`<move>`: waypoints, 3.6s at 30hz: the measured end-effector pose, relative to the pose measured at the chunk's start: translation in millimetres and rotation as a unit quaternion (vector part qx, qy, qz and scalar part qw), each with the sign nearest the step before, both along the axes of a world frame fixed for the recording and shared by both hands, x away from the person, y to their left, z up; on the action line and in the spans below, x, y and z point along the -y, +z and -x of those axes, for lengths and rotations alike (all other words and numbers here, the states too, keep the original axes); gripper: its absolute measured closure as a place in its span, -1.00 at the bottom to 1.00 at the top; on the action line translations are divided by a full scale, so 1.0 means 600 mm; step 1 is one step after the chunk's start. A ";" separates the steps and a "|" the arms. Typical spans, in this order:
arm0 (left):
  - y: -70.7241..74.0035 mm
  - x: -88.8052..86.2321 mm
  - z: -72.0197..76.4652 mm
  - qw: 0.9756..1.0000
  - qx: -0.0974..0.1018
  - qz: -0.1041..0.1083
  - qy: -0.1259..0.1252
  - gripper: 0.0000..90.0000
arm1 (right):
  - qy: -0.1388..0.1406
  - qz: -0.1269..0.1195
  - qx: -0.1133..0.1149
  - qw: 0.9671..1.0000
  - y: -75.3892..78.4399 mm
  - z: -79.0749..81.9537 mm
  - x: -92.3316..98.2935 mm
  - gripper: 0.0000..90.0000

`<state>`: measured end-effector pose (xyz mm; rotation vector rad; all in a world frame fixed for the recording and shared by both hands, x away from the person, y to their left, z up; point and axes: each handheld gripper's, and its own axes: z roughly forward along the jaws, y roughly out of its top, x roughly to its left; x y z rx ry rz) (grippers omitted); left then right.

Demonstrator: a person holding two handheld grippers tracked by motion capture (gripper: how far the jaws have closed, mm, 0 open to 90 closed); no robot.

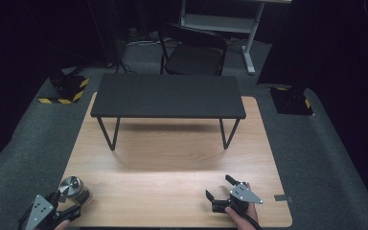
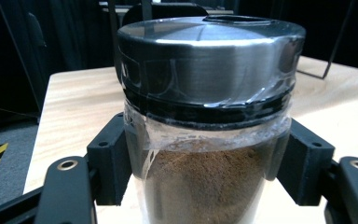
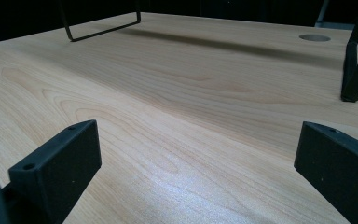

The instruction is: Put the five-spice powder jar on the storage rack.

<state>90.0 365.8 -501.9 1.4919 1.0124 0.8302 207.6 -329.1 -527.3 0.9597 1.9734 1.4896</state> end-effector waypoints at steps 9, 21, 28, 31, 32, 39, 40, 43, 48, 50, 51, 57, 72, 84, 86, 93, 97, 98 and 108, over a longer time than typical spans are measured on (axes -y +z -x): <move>0.052 0.024 -0.019 1.000 0.018 0.005 0.003 -0.32 | 0.001 0.000 0.000 1.000 0.000 0.000 0.000 -0.99; 0.138 0.082 -0.051 0.999 0.037 0.003 0.013 -0.32 | 0.001 0.000 0.001 1.000 0.000 0.000 0.001 -0.99; 0.185 0.118 -0.080 0.999 0.039 -0.005 0.032 -0.32 | 0.003 0.000 0.001 1.000 0.000 -0.001 0.001 -0.99; 0.202 0.131 -0.093 0.998 0.043 -0.009 0.038 -0.32 | 0.003 -0.001 0.001 1.000 0.000 -0.001 0.001 -0.99; 0.204 0.133 -0.095 0.998 0.043 -0.010 0.039 -0.32 | 0.003 -0.001 0.001 1.000 -0.001 -0.001 0.002 -0.99; 0.232 0.164 -0.123 0.997 0.049 -0.020 0.051 -0.32 | 0.004 -0.001 0.001 1.000 -0.001 -0.001 0.002 -0.99; 0.235 0.170 -0.127 0.997 0.052 -0.020 0.052 -0.32 | 0.005 -0.002 0.001 1.000 -0.001 -0.001 0.002 -0.99; 0.241 0.184 -0.140 0.997 0.060 -0.019 0.052 -0.32 | 0.005 -0.002 0.001 1.000 -0.001 -0.001 0.003 -0.99; 0.252 0.210 -0.165 0.996 0.069 -0.020 0.051 -0.32 | 0.006 -0.002 0.001 1.000 -0.001 -0.001 0.003 -0.99; 0.256 0.220 -0.175 0.996 0.070 -0.021 0.051 -0.32 | 0.007 -0.002 0.001 1.000 -0.001 -0.001 0.004 -0.99; 0.258 0.226 -0.180 0.996 0.072 -0.020 0.051 -0.32 | 0.007 -0.002 0.001 1.000 -0.001 -0.001 0.004 -0.99; 0.264 0.252 -0.209 0.995 0.078 -0.014 0.059 -0.32 | 0.010 -0.005 0.002 1.000 -0.002 -0.003 0.006 -0.99; 0.275 0.290 -0.299 0.991 0.098 -0.015 0.085 -0.32 | 0.017 -0.005 0.004 1.000 -0.003 -0.003 0.008 -0.99; 0.258 0.312 -0.361 0.993 0.078 -0.004 0.091 -0.32 | 0.020 -0.007 0.005 1.000 -0.004 -0.004 0.010 -0.99; 0.257 0.316 -0.369 0.993 0.080 -0.005 0.087 -0.32 | 0.020 -0.008 0.005 1.000 -0.004 -0.003 0.010 -0.99; 0.256 0.335 -0.392 0.994 0.076 -0.008 0.080 -0.32 | 0.020 -0.010 0.006 1.000 -0.005 -0.003 0.011 -0.99; 0.253 0.345 -0.405 0.995 0.065 -0.010 0.078 -0.32 | 0.021 -0.010 0.007 1.000 -0.006 -0.003 0.012 -0.99; 0.252 0.347 -0.409 0.995 0.062 -0.008 0.078 -0.32 | 0.021 -0.010 0.006 1.000 -0.006 -0.003 0.012 -0.99; 0.241 0.354 -0.426 0.995 0.054 -0.003 0.080 -0.32 | 0.020 -0.013 0.006 1.000 -0.006 -0.002 0.012 -0.99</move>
